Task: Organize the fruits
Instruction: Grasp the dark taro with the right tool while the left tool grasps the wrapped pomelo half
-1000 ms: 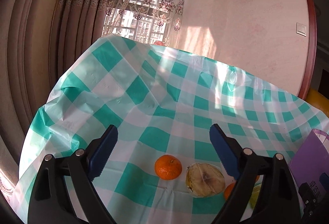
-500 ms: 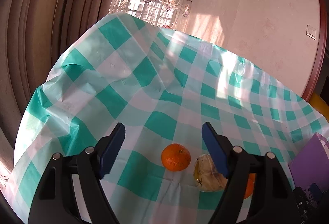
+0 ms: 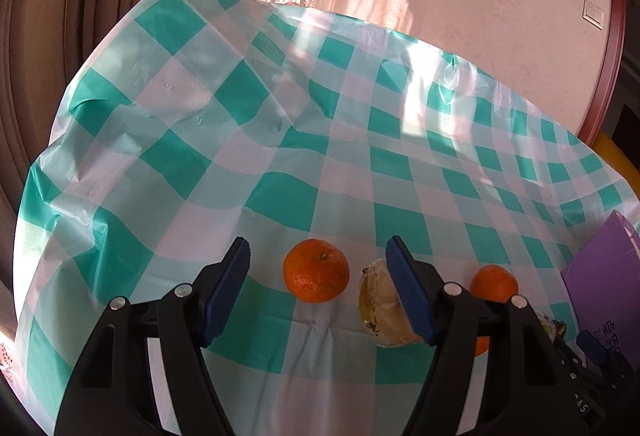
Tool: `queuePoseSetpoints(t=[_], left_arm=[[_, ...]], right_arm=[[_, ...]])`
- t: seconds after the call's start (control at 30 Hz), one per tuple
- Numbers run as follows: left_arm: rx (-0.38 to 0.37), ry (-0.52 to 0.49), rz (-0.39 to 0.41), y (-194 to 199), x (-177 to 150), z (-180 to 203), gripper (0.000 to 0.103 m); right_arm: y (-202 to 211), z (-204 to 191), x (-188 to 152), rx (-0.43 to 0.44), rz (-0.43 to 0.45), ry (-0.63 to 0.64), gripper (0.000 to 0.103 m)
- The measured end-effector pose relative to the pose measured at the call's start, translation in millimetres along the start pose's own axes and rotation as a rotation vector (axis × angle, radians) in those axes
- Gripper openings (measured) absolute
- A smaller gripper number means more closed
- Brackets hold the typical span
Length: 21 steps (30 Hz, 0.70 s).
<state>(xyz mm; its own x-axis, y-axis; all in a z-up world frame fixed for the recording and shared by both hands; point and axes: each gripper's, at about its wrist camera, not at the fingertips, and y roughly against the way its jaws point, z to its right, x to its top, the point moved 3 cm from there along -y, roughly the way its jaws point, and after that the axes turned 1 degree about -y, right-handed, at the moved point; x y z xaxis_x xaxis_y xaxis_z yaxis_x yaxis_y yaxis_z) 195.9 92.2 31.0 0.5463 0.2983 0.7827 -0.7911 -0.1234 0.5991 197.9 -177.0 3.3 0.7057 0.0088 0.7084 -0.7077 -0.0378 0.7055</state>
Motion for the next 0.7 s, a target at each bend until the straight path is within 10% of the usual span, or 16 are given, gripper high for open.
queuePoseSetpoints(t=[0.7], left_arm=[[0.021, -0.275, -0.13, -16, -23, 53, 0.08]], right_arm=[[-9, -6, 1, 0.012, -0.044, 0.028, 0.055]])
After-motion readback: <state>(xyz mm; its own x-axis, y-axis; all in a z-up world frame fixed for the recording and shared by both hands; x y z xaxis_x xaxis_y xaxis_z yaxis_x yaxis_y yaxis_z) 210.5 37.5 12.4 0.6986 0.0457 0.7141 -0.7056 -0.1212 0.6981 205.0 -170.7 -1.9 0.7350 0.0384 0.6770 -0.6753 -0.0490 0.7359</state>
